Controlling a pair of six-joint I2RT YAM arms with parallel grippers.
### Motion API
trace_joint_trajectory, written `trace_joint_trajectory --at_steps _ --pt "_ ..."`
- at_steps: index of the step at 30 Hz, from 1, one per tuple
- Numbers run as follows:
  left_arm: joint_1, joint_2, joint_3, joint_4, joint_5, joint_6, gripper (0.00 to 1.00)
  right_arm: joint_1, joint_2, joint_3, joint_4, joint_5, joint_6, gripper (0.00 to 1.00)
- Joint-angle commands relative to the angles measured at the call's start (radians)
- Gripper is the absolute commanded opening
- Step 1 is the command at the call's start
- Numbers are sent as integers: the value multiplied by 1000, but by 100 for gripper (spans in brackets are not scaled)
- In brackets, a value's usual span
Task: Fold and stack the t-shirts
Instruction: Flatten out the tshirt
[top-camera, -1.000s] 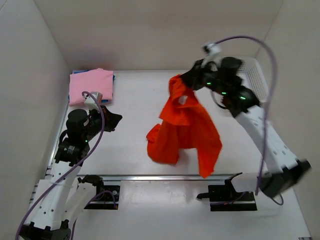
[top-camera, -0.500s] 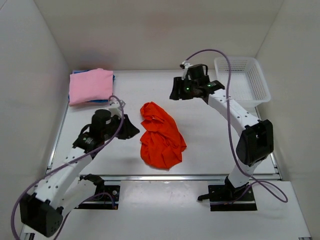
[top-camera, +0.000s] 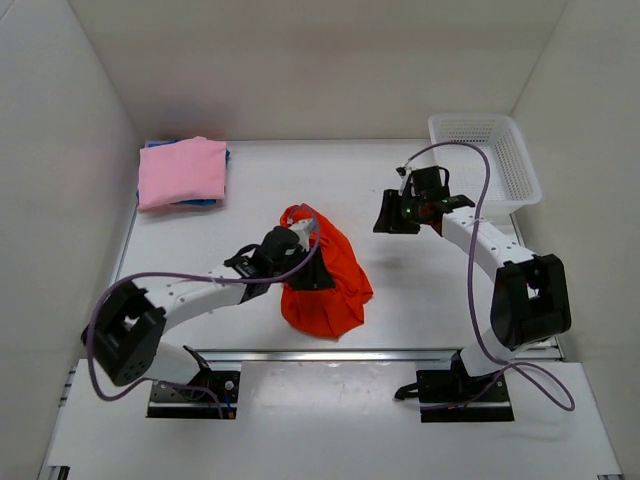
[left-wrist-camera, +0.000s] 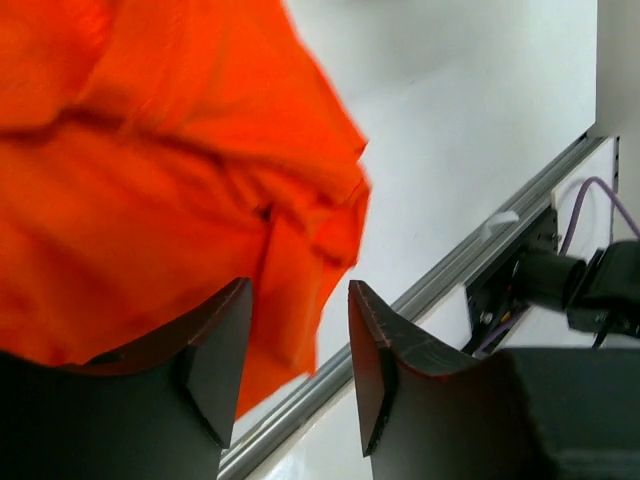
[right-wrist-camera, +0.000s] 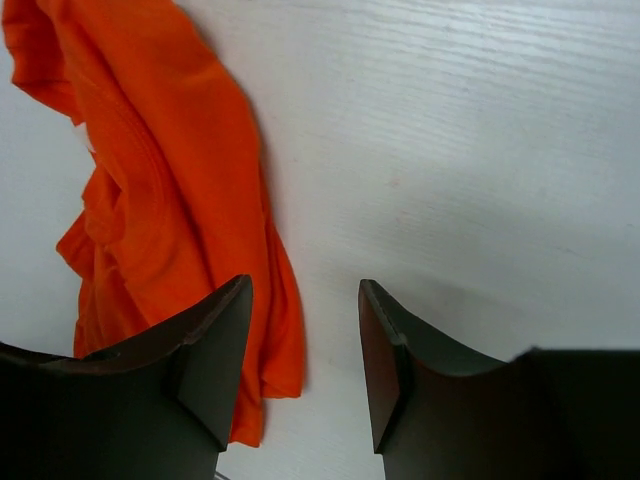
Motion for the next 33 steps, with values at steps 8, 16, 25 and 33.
trace_joint_trajectory --at_steps 8,16,25,33 --pt "-94 222 128 198 -99 -215 56 -109 -94 -114 147 -86 6 43" --pt "-96 316 159 193 -113 -264 55 -169 -125 -153 181 -152 4 44" --pt "-96 403 219 197 -141 -300 39 -204 -171 -225 207 -206 1 42" --pt "-41 307 294 138 -90 -284 0 -213 -220 -306 206 -223 -8 42"
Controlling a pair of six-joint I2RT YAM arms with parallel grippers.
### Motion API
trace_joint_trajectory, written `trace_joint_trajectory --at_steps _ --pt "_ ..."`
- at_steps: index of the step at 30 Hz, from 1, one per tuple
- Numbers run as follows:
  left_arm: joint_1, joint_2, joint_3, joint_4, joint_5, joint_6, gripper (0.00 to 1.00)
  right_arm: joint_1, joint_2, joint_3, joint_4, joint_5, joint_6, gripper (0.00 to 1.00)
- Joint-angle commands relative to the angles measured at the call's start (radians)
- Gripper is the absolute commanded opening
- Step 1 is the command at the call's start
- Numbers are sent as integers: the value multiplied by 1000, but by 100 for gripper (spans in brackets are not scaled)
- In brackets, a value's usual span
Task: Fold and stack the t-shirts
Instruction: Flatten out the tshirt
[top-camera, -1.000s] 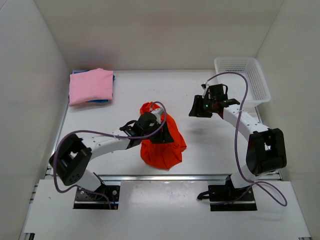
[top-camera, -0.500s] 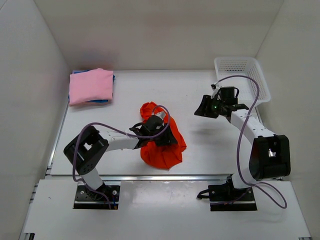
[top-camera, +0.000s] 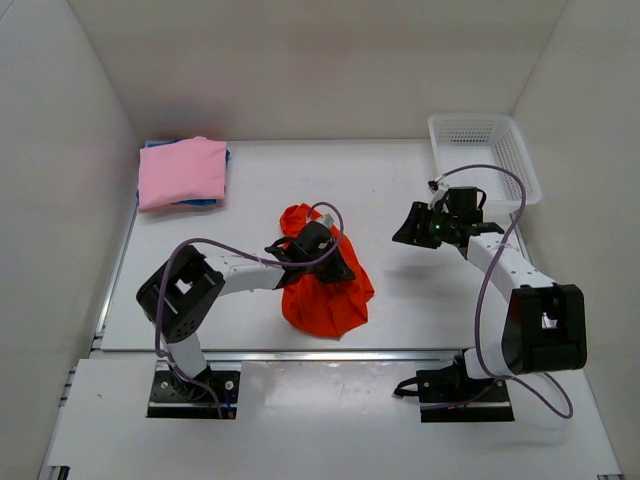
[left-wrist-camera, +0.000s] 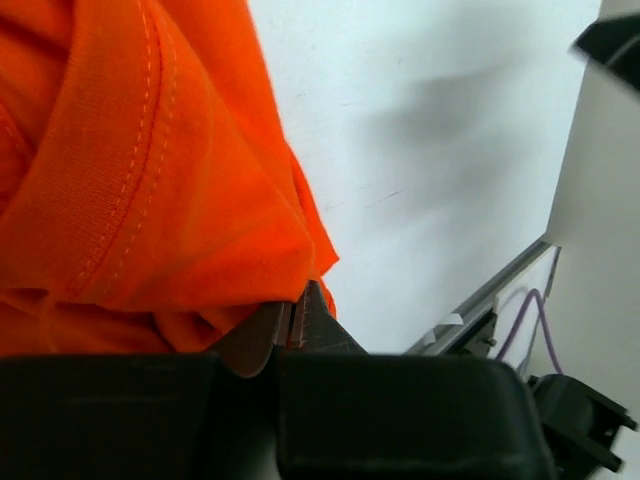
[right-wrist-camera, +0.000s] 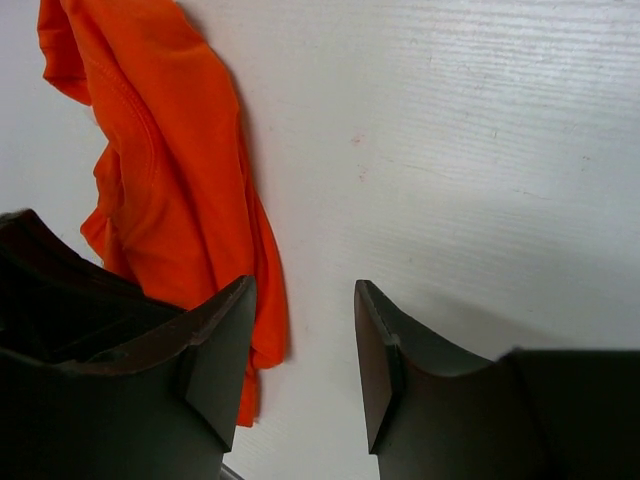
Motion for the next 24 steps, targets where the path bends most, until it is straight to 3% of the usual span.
trace_joint_trajectory --at_steps 1,9,11,15,17,21,24 --pt "59 -132 111 -62 44 35 0 -7 -57 -38 40 -13 -3 41" --pt "225 -385 384 -354 141 140 0 66 -86 -109 59 -16 36 41" --pt "332 -489 388 -393 150 148 0 109 -89 -114 65 -22 59 42" --pt "587 -770 241 -389 279 124 0 218 -74 -123 120 -22 131 42" --pt "656 -824 160 -416 299 144 0 258 -71 -137 166 -38 171 42" --pt "672 -894 58 -476 253 199 0 345 -43 -157 258 -21 266 43" --pt "665 -965 -48 -429 233 170 0 396 6 -173 356 -34 349 46"
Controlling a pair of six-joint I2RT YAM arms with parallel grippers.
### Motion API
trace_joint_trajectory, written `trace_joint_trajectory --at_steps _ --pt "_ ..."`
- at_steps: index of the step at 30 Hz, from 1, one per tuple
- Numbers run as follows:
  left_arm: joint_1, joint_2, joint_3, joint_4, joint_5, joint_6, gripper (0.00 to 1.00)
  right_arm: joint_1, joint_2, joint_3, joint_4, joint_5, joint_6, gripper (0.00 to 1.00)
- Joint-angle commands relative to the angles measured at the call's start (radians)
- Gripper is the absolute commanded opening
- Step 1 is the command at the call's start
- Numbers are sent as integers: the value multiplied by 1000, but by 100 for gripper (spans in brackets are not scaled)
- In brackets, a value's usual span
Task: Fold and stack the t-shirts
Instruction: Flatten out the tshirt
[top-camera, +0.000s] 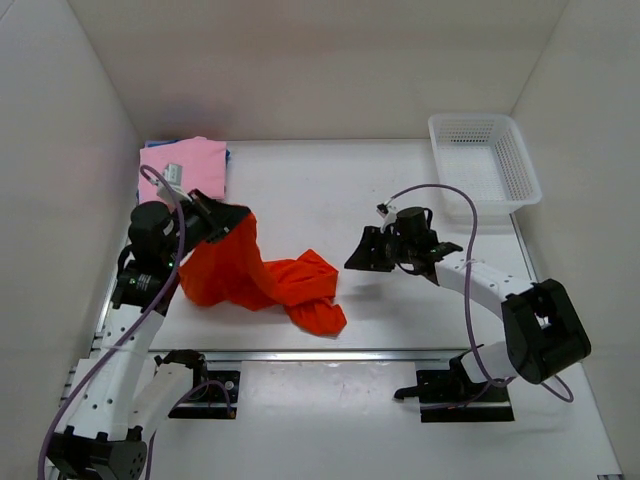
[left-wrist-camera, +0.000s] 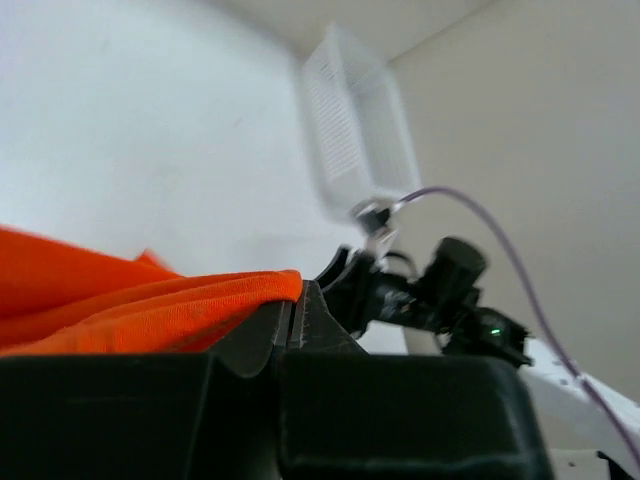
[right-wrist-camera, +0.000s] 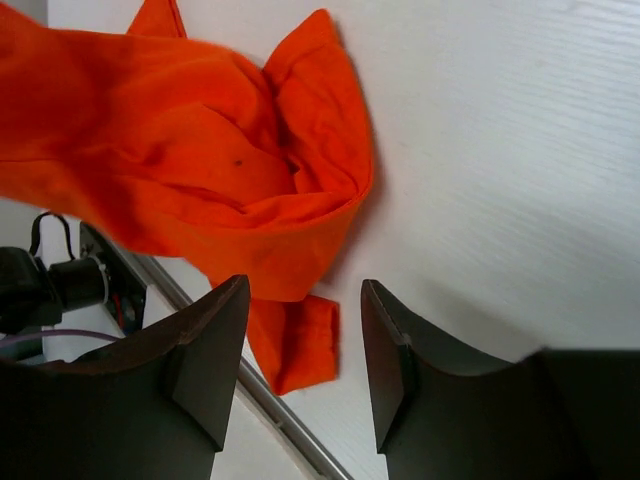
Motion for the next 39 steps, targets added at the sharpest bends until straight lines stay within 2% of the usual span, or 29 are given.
trace_joint_trajectory --at_steps 1,9,17,24,29,33,35,36,38,39 --pt "8 -22 -79 -40 8 5 0 47 48 -28 172 -41 120 46" --pt "7 -25 -101 -40 1 17 0 165 77 -55 202 1 176 45" --pt "5 -48 -144 -9 10 5 0 115 200 -49 312 -59 209 46" --pt "12 -57 -168 7 11 0 0 47 312 57 274 -121 180 46" --pt "19 -60 -188 29 28 -6 0 30 359 31 438 -219 289 46" --pt "18 -57 -200 27 31 -12 0 35 393 49 438 -260 297 44" --pt "25 -60 -197 38 30 -11 0 38 393 49 444 -268 298 40" --pt "25 -55 -199 34 30 -8 0 40 396 44 447 -276 304 34" --pt "24 -60 -203 34 31 -9 0 41 387 44 435 -286 301 2" --pt "24 -61 -205 35 34 -9 0 40 392 38 423 -286 306 0"
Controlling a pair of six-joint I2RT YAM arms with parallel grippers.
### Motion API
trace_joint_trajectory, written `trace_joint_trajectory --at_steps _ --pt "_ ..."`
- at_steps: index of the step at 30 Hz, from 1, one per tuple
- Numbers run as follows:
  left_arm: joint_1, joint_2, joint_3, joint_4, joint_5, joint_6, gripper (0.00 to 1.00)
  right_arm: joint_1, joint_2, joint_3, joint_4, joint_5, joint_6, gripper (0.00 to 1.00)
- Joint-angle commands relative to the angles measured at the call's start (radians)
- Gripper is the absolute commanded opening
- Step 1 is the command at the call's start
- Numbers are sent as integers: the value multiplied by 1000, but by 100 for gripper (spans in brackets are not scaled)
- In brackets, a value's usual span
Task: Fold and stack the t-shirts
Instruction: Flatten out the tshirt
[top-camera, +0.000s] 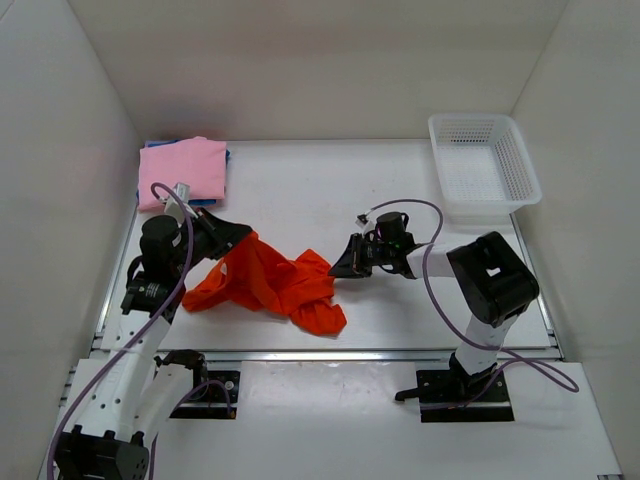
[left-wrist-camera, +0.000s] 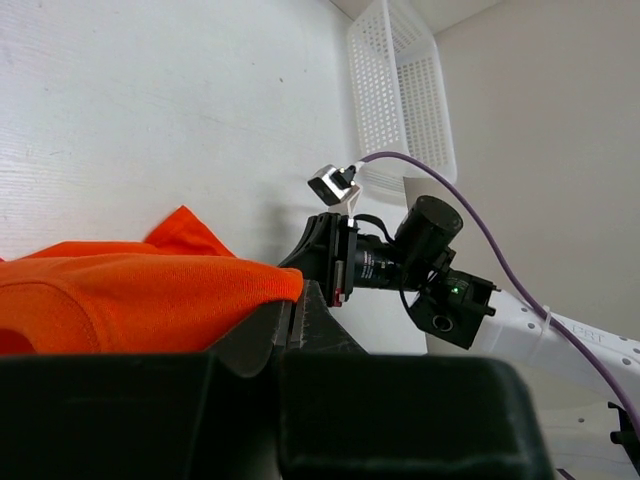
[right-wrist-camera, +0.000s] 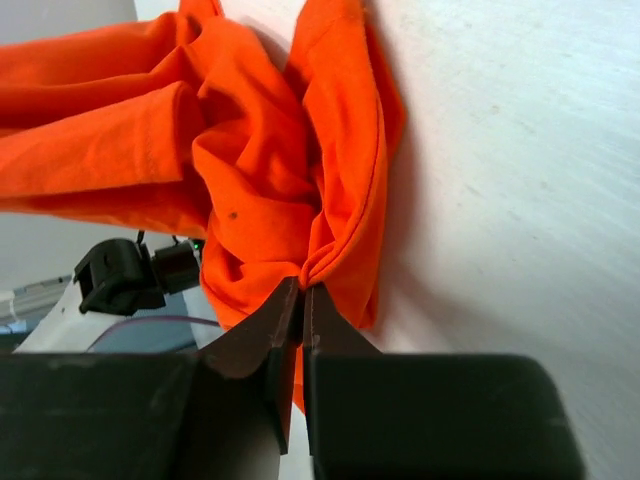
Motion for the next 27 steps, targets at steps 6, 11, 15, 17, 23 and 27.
trace_joint_trajectory --at_steps 6,11,15,17,23,27 --pt "28 97 64 49 62 51 0 -79 -87 176 -228 21 -167 0" --pt "144 508 630 -21 167 157 0 -237 -67 748 -582 92 -344 0" --pt "253 705 1071 -65 225 130 0 -337 34 1239 -801 133 -388 0" --pt "299 745 1158 -62 279 81 0 -365 71 1359 -902 106 -410 0" --pt "310 556 744 76 334 67 0 -385 -93 997 -816 121 -450 0" --pt "278 282 165 178 324 59 0 -385 -372 471 -703 150 -450 1"
